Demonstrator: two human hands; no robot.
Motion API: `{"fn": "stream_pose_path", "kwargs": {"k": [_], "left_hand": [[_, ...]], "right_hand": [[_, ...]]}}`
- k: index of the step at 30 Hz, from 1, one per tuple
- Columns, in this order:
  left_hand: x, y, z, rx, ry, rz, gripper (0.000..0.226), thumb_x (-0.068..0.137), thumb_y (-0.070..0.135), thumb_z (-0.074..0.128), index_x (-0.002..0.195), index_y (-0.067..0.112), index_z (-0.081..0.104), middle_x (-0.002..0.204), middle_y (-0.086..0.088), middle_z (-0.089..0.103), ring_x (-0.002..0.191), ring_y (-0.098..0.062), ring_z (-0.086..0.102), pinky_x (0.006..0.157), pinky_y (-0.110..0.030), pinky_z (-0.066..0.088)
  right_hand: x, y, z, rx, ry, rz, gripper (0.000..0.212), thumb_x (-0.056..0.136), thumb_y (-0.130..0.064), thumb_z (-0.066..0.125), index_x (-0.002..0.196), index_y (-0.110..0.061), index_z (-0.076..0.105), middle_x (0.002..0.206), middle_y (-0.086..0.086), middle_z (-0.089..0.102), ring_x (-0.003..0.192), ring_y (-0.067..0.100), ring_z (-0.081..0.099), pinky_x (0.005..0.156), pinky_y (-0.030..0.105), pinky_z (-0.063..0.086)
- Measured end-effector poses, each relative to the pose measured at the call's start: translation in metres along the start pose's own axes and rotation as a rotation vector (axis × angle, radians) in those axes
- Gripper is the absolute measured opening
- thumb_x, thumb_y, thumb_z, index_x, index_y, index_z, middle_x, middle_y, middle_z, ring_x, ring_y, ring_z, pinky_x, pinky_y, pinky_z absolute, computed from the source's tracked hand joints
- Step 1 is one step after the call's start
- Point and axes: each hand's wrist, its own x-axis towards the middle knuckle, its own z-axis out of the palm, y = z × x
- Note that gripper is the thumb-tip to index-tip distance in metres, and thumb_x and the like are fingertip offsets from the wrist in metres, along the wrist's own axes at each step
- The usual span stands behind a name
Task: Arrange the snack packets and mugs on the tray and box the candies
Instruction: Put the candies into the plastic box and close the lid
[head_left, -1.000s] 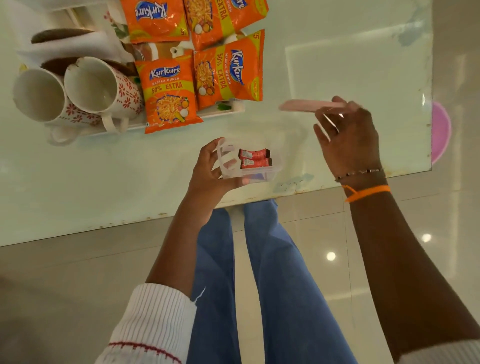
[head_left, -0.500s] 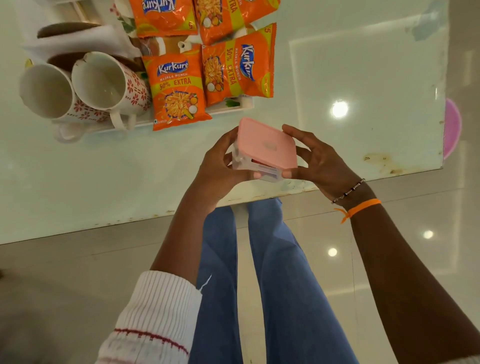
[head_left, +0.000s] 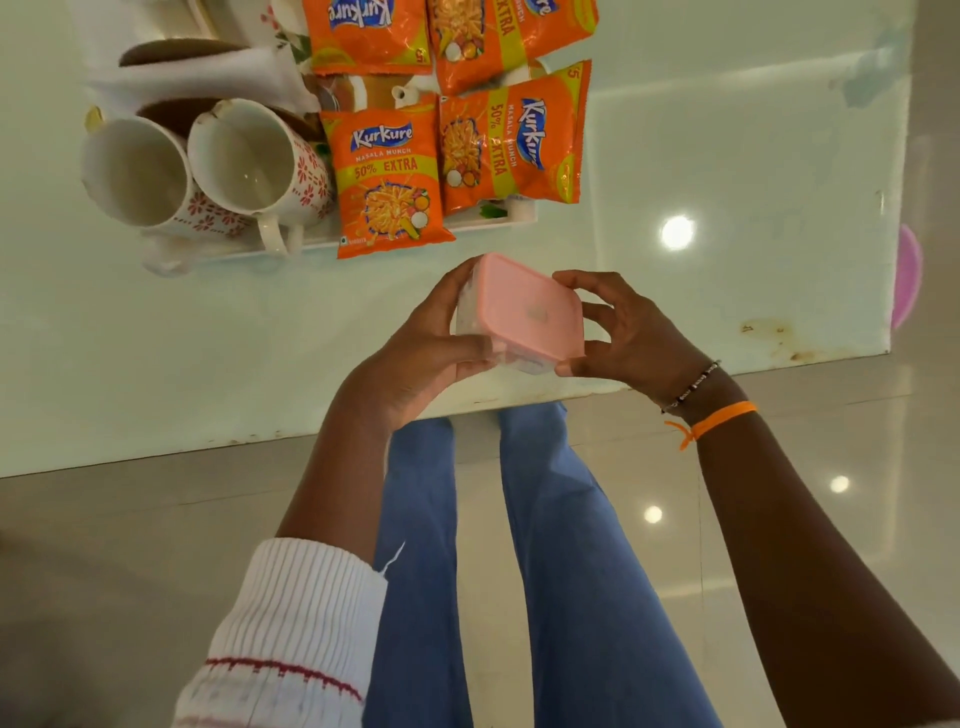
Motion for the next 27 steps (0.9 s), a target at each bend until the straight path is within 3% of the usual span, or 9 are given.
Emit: {"fn": "stream_pose_path", "kwargs": {"k": [4,8,10,12,15,18,20,24,27], "left_hand": [[-0.008,0.006,-0.002,-0.015,0.189,-0.067,0.047,0.087,0.033,0.058,0.129,0.025,0.038,0.132,-0.004,0.046,0.119,-0.026,0.052,0.089,-0.043,0.054],[-0.022,-0.004,-0.013,-0.083,0.402,0.035,0.043,0.095,0.037,0.045,0.131,0.015,0.039,0.135,-0.012,0.049,0.118,-0.027,0.055,0.091,-0.055,0.052],[-0.035,-0.006,-0.023,-0.121,0.412,0.071,0.051,0.090,0.041,0.047,0.131,0.012,0.041,0.134,-0.016,0.050,0.119,-0.030,0.054,0.095,-0.057,0.048],[-0.049,-0.006,-0.032,-0.093,0.437,0.079,0.059,0.080,0.050,0.043,0.127,0.012,0.046,0.132,-0.013,0.053,0.121,-0.029,0.053,0.101,-0.055,0.043],[-0.062,0.000,-0.049,-0.149,0.531,0.034,0.061,0.075,0.065,0.037,0.110,0.020,0.056,0.124,-0.007,0.059,0.117,-0.025,0.056,0.103,-0.052,0.043],[-0.070,0.008,-0.073,-0.035,0.751,0.094,0.051,0.085,0.067,0.032,0.071,0.023,0.053,0.079,0.006,0.064,0.075,-0.007,0.060,0.077,-0.035,0.054],[-0.074,0.013,-0.079,0.027,0.830,0.182,0.050,0.088,0.063,0.034,0.056,0.025,0.039,0.053,0.013,0.048,0.052,-0.003,0.043,0.053,-0.018,0.041],[-0.076,0.023,-0.098,0.031,0.837,0.257,0.048,0.091,0.055,0.038,0.054,0.026,0.042,0.054,0.011,0.049,0.054,-0.005,0.045,0.057,-0.020,0.038],[-0.073,0.031,-0.106,0.013,0.797,0.276,0.041,0.091,0.055,0.038,0.068,0.027,0.057,0.070,0.007,0.063,0.066,-0.007,0.060,0.064,-0.025,0.049]], "right_hand": [[0.002,-0.015,0.023,-0.243,0.022,-0.158,0.082,0.060,0.006,0.079,0.129,-0.015,0.040,0.135,0.006,0.033,0.120,0.010,0.040,0.077,0.002,0.049],[0.012,-0.031,0.061,-0.240,0.044,-0.172,0.080,0.070,-0.006,0.077,0.135,-0.019,0.032,0.134,-0.002,0.032,0.123,0.008,0.038,0.087,0.009,0.047],[0.021,-0.041,0.088,-0.090,0.196,-0.063,0.048,0.087,-0.015,0.061,0.130,-0.017,0.039,0.124,-0.001,0.044,0.116,0.013,0.045,0.082,0.016,0.045],[0.031,-0.052,0.116,0.095,0.418,0.096,0.019,0.096,-0.034,0.044,0.093,-0.020,0.056,0.088,-0.005,0.055,0.086,0.012,0.051,0.064,0.019,0.040],[0.041,-0.064,0.156,0.053,0.579,0.157,0.050,0.094,-0.052,0.034,0.055,-0.020,0.037,0.055,-0.004,0.038,0.055,0.011,0.035,0.049,0.021,0.029],[0.046,-0.076,0.192,0.075,0.649,0.027,0.057,0.094,-0.051,0.034,0.059,-0.007,0.044,0.059,0.001,0.042,0.061,0.012,0.037,0.058,0.028,0.030],[0.048,-0.083,0.200,0.110,0.683,-0.021,0.059,0.094,-0.049,0.034,0.065,0.001,0.050,0.064,0.004,0.048,0.064,0.014,0.041,0.061,0.029,0.033],[0.062,-0.094,0.212,0.135,0.671,-0.066,0.049,0.096,-0.043,0.035,0.053,-0.019,0.038,0.053,-0.002,0.041,0.059,0.013,0.038,0.057,0.027,0.030],[0.071,-0.102,0.211,0.167,0.598,-0.078,0.051,0.095,-0.044,0.035,0.070,-0.003,0.052,0.067,0.017,0.052,0.069,0.016,0.049,0.066,0.030,0.040]]}}
